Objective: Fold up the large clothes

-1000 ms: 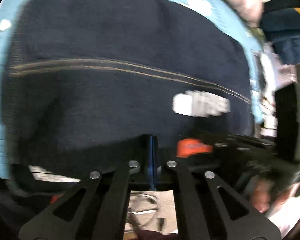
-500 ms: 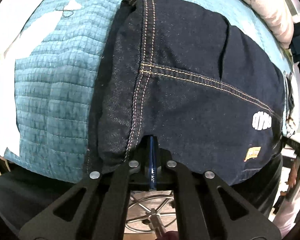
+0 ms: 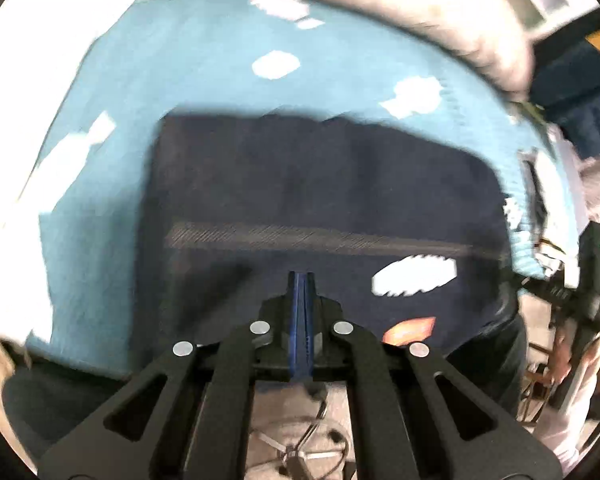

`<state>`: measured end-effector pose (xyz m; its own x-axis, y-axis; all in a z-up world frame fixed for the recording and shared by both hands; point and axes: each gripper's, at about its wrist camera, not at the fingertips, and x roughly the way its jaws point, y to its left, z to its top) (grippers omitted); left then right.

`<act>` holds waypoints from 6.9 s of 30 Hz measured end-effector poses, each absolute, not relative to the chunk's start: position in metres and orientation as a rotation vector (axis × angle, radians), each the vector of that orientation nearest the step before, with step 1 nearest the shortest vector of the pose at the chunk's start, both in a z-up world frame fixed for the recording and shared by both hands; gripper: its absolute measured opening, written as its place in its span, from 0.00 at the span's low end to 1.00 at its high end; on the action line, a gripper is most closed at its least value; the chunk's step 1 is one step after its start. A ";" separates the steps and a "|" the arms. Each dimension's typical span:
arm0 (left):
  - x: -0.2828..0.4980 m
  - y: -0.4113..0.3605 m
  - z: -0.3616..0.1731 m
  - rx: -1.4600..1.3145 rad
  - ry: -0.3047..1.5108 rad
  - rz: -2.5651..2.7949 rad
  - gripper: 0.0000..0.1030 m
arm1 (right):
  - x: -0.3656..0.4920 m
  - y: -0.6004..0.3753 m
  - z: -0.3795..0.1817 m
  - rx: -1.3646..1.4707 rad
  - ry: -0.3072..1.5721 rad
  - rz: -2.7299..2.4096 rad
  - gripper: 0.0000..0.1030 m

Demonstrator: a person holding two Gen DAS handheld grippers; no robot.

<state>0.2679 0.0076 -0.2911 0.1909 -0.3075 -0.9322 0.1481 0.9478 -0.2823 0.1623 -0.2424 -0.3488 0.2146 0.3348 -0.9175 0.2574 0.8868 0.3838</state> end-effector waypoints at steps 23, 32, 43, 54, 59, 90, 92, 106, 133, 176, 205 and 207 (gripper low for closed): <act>0.314 -0.124 -0.354 -0.023 1.592 -0.281 0.01 | 0.132 -0.266 -0.335 0.478 1.323 0.004 0.05; 0.297 -0.131 -0.365 0.061 1.599 -0.208 0.00 | 0.131 -0.248 -0.349 0.501 1.360 0.016 0.05; 0.261 -0.124 -0.380 0.069 1.658 -0.196 0.02 | 0.121 -0.244 -0.353 0.464 1.376 -0.002 0.05; 0.254 -0.109 -0.385 0.036 1.707 -0.255 0.02 | 0.119 -0.251 -0.358 0.462 1.372 -0.033 0.06; 0.262 -0.100 -0.354 -0.014 1.659 -0.289 0.03 | 0.127 -0.272 -0.354 0.466 1.340 -0.100 0.73; 0.260 -0.100 -0.381 -0.101 1.663 -0.243 0.03 | 0.157 -0.302 -0.414 0.516 1.450 0.041 0.15; 0.257 -0.099 -0.385 -0.109 1.661 -0.245 0.03 | 0.159 -0.308 -0.424 0.562 1.458 0.022 0.19; 0.246 -0.089 -0.396 -0.143 1.668 -0.262 0.03 | 0.163 -0.326 -0.420 0.680 1.496 0.088 0.42; 0.249 -0.076 -0.400 -0.171 1.670 -0.261 0.03 | 0.171 -0.301 -0.413 0.563 1.518 0.073 0.43; 0.234 0.055 -0.345 -0.299 1.556 -0.321 0.03 | 0.171 -0.034 -0.251 0.241 1.402 0.464 0.09; 0.178 0.260 -0.344 -0.542 1.515 -0.065 0.11 | 0.199 0.094 -0.339 0.172 1.603 0.544 0.61; 0.176 0.257 -0.343 -0.534 1.510 -0.067 0.16 | 0.193 0.074 -0.319 0.161 1.538 0.548 0.61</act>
